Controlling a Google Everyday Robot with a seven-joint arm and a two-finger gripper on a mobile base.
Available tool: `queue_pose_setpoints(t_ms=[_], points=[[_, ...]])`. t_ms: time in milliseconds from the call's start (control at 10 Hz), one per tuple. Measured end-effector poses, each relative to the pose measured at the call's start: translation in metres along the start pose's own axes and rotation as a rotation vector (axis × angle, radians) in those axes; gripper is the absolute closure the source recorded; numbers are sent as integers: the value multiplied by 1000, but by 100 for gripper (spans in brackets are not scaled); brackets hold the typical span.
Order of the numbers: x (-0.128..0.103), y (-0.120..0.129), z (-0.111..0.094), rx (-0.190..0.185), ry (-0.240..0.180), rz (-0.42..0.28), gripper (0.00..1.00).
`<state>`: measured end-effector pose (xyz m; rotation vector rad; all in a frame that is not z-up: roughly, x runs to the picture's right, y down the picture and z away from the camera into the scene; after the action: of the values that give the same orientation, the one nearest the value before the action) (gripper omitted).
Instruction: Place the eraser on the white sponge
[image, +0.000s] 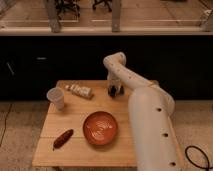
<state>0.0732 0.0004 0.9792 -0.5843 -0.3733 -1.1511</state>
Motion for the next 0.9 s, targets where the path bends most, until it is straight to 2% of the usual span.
queue_pose_setpoints(t_ms=[100, 400, 700, 900], points=[[1, 0, 0, -1, -5, 2, 86], [2, 1, 1, -4, -27, -2, 54], [1, 2, 2, -8, -27, -4, 25], [1, 2, 2, -8, -25, -6, 20]])
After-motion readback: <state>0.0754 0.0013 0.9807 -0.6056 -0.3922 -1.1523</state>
